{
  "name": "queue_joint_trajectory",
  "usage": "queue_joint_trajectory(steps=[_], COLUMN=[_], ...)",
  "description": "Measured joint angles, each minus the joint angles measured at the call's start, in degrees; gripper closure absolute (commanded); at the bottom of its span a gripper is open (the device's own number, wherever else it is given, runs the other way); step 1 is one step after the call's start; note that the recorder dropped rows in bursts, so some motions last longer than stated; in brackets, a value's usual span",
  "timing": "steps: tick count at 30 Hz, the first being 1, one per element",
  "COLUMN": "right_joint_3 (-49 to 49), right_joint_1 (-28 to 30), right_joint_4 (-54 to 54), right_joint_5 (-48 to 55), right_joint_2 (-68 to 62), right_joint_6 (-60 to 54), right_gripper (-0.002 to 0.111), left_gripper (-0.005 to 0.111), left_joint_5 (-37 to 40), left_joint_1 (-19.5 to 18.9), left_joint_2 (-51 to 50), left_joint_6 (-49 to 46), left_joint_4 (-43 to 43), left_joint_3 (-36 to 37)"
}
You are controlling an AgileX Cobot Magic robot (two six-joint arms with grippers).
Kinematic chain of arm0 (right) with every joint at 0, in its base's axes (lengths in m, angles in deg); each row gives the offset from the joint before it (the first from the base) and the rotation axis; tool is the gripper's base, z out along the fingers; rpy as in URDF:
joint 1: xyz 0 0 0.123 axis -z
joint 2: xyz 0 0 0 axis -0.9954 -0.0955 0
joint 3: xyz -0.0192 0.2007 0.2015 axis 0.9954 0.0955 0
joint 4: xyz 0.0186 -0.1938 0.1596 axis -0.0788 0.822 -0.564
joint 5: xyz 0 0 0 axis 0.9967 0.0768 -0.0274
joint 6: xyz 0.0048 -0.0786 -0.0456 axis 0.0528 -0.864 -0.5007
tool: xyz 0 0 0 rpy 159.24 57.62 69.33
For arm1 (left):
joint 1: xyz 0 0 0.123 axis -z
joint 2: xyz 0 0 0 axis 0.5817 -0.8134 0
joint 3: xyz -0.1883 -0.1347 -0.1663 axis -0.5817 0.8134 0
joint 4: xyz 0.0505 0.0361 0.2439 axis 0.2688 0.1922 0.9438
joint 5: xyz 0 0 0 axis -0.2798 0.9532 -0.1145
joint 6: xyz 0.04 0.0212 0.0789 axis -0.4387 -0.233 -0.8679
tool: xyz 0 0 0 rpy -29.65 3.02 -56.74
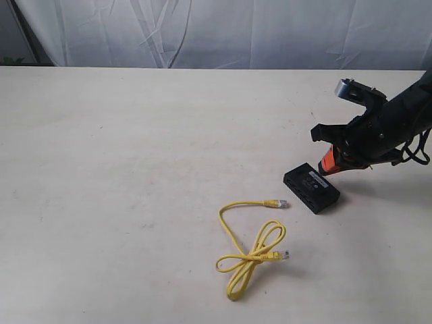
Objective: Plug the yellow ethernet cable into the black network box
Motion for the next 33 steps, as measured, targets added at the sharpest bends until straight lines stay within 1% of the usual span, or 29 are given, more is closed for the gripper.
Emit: queue_joint_trajectory(steps=[4, 9, 17, 21, 28, 33], right_joint_3=[0.0, 0.0, 0.0, 0.0, 0.0, 0.0], right_joint_1=[0.0, 0.0, 0.0, 0.0, 0.0, 0.0], right_joint_4=[0.0, 0.0, 0.0, 0.0, 0.0, 0.0], right_joint_5=[0.0, 0.0, 0.0, -0.1, -0.2, -0.2], right_joint_2=[0.0, 0.0, 0.0, 0.0, 0.0, 0.0], right_joint_6=[0.0, 0.0, 0.0, 0.0, 0.0, 0.0], right_gripper=[0.109, 0.109, 0.109, 0.109, 0.109, 0.109], left_gripper=[0.107, 0.107, 0.107, 0.107, 0.107, 0.107], left_joint_5=[1.7, 10.0, 19.4, 26.2, 37.3, 38.9], left_joint_1=[0.0, 0.0, 0.0, 0.0, 0.0, 0.0], left_joint_2=[-0.4, -4.0, -11.8, -16.7, -25.2, -28.7], left_joint_6=[0.0, 0.0, 0.0, 0.0, 0.0, 0.0], left_joint_4=[0.0, 1.0, 3.7, 4.7, 5.5, 5.5], left_joint_3=[-3.8, -9.7, -17.6, -21.3, -26.0, -26.4])
